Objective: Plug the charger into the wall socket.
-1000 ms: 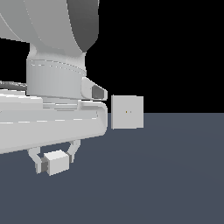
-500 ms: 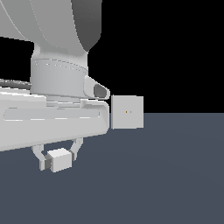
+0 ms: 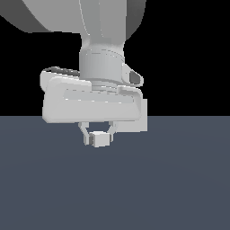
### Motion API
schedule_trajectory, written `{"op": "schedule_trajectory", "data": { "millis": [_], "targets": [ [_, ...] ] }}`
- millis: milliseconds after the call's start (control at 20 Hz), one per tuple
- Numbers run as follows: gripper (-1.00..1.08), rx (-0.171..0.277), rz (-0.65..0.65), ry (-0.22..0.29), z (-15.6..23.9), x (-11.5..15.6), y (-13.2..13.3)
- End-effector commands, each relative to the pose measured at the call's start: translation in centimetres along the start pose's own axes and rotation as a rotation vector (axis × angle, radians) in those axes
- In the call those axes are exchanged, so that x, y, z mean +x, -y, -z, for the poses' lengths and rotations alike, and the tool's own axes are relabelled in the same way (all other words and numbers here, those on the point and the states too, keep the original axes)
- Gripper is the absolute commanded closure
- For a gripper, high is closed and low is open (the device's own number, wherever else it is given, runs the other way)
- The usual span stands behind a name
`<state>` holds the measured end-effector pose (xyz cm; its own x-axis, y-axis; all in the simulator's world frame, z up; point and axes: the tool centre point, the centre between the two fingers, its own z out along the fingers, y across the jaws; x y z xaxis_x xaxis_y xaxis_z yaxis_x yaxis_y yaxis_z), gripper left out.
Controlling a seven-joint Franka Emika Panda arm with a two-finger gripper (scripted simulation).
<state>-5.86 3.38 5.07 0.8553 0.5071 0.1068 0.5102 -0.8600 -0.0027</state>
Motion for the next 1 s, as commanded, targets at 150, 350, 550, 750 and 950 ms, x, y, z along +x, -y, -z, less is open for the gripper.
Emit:
{"op": "schedule_trajectory", "data": {
  "millis": [150, 350, 550, 750, 950],
  "targets": [
    [1.08, -0.018, -0.169, -0.001, 3.1, -0.7, -6.0],
    [1.08, -0.028, -0.250, -0.001, 4.5, -1.5, -8.9],
    [1.08, -0.033, -0.289, 0.000, 5.2, -1.9, -10.2],
    [1.08, -0.034, -0.290, 0.001, 5.2, -2.0, -10.2],
    [1.08, -0.034, -0.290, 0.001, 5.2, -2.0, -10.2]
  ]
}}
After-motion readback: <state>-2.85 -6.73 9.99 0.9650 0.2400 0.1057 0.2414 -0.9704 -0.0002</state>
